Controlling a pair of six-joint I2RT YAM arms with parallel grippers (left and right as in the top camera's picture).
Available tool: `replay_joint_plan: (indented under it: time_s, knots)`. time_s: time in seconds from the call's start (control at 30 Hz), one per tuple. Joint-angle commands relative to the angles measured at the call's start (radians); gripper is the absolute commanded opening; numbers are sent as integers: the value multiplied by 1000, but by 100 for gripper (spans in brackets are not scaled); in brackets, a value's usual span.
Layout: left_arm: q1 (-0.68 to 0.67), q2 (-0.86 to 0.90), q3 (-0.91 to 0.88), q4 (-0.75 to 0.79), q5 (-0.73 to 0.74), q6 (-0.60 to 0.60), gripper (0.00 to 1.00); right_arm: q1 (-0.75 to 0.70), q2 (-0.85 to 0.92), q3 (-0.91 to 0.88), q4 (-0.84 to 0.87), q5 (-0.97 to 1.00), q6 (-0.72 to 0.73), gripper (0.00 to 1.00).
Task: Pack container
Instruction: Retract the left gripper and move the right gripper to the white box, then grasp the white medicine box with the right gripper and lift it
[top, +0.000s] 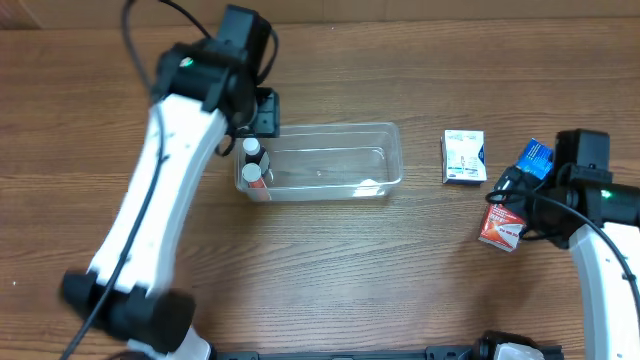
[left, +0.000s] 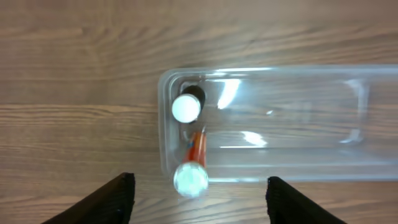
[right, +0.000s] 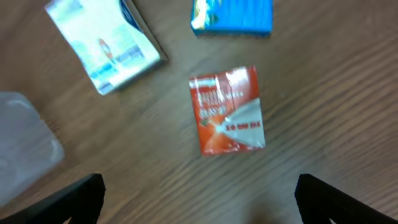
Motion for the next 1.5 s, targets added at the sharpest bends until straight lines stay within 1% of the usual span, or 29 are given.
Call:
replay_joint_plan:
  time_s: [0.0,0.03,0.07,0.1,0.13,0.17,0.23,0.27,0.37,0.4,0.6,0.8,0.9,1.03,1.23,1.4,1.47]
  knots:
    - [42,-169,26,-33,17,-47,82,26,2,205,3,-47,-101,100]
    - [60,-191,21,-54,16,-63,86,32,10,246,0,-57,-115,100]
    - [88,-216,8,-77,16,-77,86,39,37,332,-9,-60,-121,100]
    - [114,-233,-8,-88,16,-80,86,43,56,375,-16,-61,-128,100]
    - [161,-256,-41,-94,16,-80,88,45,120,484,-39,-64,-141,100]
    - [187,-268,-63,-93,16,-80,90,45,160,536,-50,-69,-148,100]
    - [246,-283,-106,-92,17,-80,92,45,256,634,-75,-82,-192,100]
    - [271,-285,-120,-93,18,-80,93,45,296,668,-85,-81,-202,100]
    - [321,-285,-152,-85,21,-80,100,45,451,761,-121,-78,-257,100]
    - [338,-285,-167,-76,33,-79,100,45,524,789,-131,-78,-287,100]
    - [350,-285,-188,-65,51,-71,100,52,753,801,-121,-67,-363,100]
    - [350,-285,-192,-57,50,-64,100,92,906,800,-120,-67,-417,100]
    - [350,-285,-192,-55,50,-64,100,118,947,800,-121,-61,-432,100]
    - [350,-285,-192,-55,43,-63,100,148,998,800,-136,-6,-427,100]
    - [350,-285,-192,-56,43,-56,100,154,1051,779,-136,127,-333,100]
    - [350,-285,-192,-56,43,-50,100,154,1052,779,-141,123,-326,100]
    - [350,-285,-192,-56,43,-49,100,154,1052,773,-143,84,-326,100]
